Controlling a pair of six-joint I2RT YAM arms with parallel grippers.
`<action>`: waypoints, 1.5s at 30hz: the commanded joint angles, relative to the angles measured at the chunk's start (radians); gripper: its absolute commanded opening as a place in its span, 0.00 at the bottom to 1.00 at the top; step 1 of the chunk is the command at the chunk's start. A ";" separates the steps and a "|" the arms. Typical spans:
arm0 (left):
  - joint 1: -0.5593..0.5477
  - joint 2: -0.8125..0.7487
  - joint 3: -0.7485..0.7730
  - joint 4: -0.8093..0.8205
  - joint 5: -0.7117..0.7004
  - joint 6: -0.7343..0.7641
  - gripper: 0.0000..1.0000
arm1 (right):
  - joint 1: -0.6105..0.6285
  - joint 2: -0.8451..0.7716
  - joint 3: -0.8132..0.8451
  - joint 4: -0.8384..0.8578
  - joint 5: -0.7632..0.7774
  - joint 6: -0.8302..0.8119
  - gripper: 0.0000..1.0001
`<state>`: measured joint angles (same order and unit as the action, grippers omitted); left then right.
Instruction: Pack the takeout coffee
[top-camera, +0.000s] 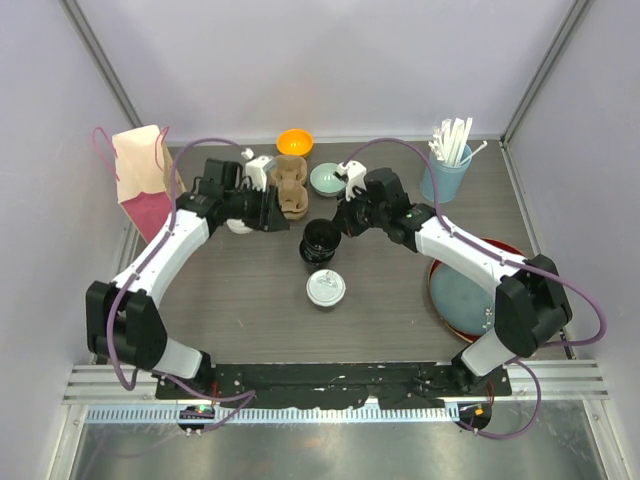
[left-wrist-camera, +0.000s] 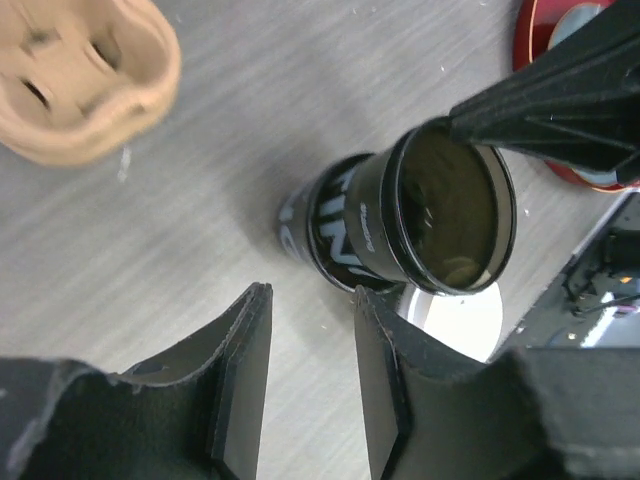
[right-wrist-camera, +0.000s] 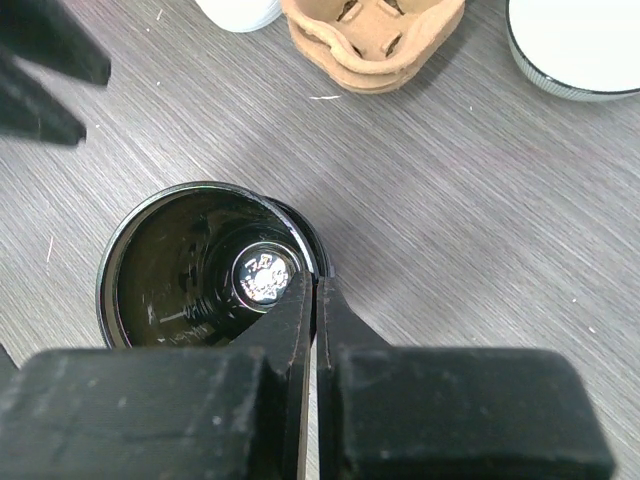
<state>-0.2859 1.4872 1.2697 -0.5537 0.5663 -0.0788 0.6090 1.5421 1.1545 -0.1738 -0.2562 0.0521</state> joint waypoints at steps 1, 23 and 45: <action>-0.004 -0.082 -0.137 0.127 0.036 -0.191 0.43 | 0.000 -0.033 -0.003 0.068 -0.021 0.043 0.02; -0.006 -0.024 -0.250 0.342 0.213 -0.407 0.37 | 0.001 -0.027 -0.015 0.097 -0.038 0.068 0.02; -0.006 -0.028 -0.270 0.301 0.096 -0.312 0.33 | -0.008 -0.039 -0.012 0.168 -0.117 0.127 0.01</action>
<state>-0.2878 1.4967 1.0073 -0.2459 0.7223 -0.4477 0.5999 1.5421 1.1206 -0.1112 -0.2958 0.1284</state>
